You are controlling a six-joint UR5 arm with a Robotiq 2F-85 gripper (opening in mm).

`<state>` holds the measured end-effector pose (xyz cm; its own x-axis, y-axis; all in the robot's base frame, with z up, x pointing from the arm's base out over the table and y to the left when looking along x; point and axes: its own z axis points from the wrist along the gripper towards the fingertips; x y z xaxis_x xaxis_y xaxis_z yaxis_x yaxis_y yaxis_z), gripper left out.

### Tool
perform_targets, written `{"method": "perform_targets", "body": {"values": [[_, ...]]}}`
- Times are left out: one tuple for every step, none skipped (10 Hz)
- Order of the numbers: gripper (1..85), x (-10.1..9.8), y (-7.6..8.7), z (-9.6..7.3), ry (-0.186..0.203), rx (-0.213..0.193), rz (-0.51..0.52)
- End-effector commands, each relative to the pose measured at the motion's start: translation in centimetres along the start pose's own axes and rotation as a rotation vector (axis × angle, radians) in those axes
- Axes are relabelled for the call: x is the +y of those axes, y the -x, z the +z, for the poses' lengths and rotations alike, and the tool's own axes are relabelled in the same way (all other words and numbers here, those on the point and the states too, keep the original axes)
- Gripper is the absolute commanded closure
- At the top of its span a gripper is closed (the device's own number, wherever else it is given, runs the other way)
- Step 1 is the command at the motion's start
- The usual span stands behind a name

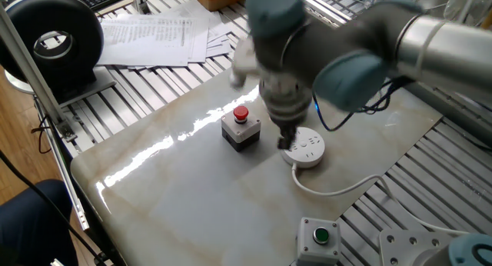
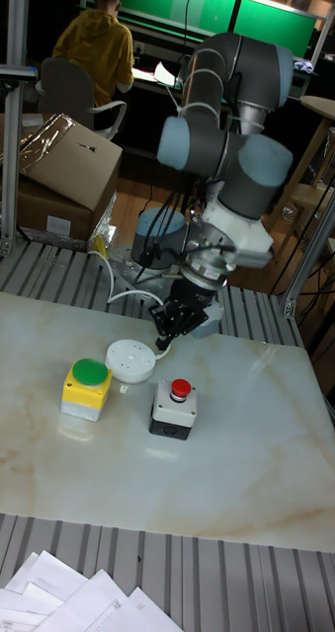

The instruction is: Turn off the power strip by pressing the button

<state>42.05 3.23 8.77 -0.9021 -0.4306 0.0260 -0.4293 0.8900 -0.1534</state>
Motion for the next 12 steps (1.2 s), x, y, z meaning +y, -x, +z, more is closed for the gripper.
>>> {"method": "perform_targets", "body": {"values": [[84.7,-1.6,4.0,-6.0,0.122,-0.115,0.244],[84.7,-2.6,4.4,-7.6,0.117,-0.12,0.248],[84.7,-2.7,4.9,-9.1,0.119,-0.121,0.267],[84.7,-2.8,5.1,-10.1,0.102,-0.11,0.27],[84.7,-2.8,5.6,-10.5,0.075,-0.114,0.27],[84.7,-3.0,6.2,-10.6,0.058,-0.123,0.272],[84.7,-3.1,6.5,-10.6,0.051,-0.133,0.265],[84.7,-3.1,6.6,-10.6,0.05,-0.136,0.259],[84.7,-3.3,6.4,-10.6,0.044,-0.131,0.252],[84.7,-3.3,6.3,-10.5,0.044,-0.126,0.249],[84.7,-3.3,6.2,-10.5,0.042,-0.122,0.244],[84.7,-3.2,6.2,-10.5,0.044,-0.121,0.242]]}}
